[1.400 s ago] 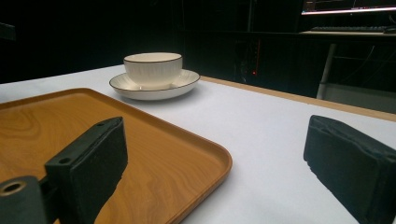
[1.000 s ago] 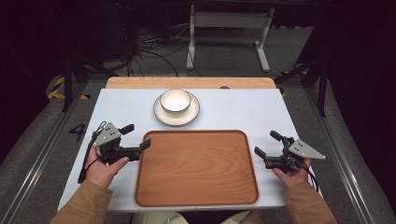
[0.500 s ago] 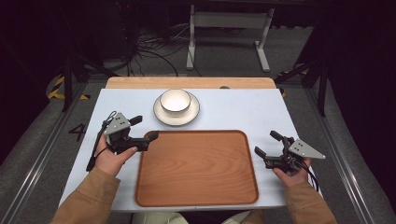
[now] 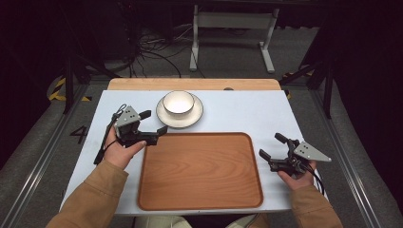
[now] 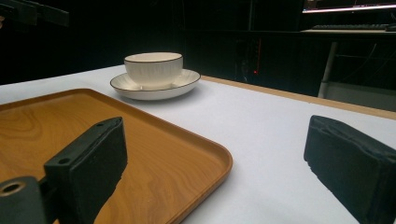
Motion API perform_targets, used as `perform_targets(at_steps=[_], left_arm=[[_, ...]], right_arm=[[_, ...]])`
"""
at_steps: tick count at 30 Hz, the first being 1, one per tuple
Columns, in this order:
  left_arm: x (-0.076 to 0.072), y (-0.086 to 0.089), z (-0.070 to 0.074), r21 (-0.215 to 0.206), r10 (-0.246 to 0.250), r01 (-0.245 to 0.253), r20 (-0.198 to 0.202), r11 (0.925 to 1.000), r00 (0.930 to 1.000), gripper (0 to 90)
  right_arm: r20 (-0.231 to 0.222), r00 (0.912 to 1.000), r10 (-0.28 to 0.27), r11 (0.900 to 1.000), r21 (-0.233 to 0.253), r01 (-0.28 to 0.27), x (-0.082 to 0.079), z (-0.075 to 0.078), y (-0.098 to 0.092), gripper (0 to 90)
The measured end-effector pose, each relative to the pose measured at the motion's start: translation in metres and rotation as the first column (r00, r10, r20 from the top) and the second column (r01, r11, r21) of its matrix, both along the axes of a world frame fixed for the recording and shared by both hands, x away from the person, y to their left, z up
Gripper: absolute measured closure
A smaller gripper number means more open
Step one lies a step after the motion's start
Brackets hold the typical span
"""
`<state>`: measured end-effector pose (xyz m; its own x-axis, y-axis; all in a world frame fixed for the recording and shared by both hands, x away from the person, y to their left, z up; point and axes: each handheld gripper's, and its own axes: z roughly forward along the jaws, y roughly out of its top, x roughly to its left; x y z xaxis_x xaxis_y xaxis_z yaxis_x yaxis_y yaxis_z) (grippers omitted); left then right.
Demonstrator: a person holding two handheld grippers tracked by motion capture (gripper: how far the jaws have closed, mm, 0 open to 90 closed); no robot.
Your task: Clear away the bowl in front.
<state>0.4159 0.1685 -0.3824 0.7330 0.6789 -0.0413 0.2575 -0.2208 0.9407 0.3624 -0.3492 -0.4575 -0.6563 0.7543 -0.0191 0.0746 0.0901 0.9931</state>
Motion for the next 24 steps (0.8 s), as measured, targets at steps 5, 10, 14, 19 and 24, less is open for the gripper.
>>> perform_targets(at_steps=[5, 10, 14, 19, 24], left_arm=[[0.007, -0.005, 0.004, -0.003, -0.004, 0.004, 0.003, 1.0000, 1.0000, 13.2], [0.018, -0.011, 0.005, 0.031, -0.012, 0.012, 0.005, 0.9994, 0.9999, 13.5], [0.027, -0.014, 0.007, 0.024, -0.027, 0.026, 0.007, 0.9994, 0.9996, 13.5], [0.037, -0.018, 0.011, 0.008, -0.038, 0.038, 0.012, 0.9993, 0.9992, 13.4], [0.045, -0.023, 0.012, 0.009, -0.032, 0.032, 0.008, 0.9995, 0.9995, 14.1]], right_arm=[[0.000, 1.0000, 0.002, 1.000, 0.002, -0.002, 0.000, 0.000, 0.000, 6.9], [-0.003, 1.0000, 0.000, 1.000, 0.004, 0.000, 0.000, 0.000, 0.000, 6.8], [-0.003, 1.0000, 0.001, 1.000, 0.005, -0.001, 0.000, 0.000, 0.000, 6.6], [-0.004, 1.0000, 0.001, 1.000, 0.005, -0.001, 0.000, 0.000, 0.000, 6.6], [-0.003, 1.0000, 0.004, 1.000, 0.005, -0.004, 0.001, 0.000, -0.001, 6.6]])
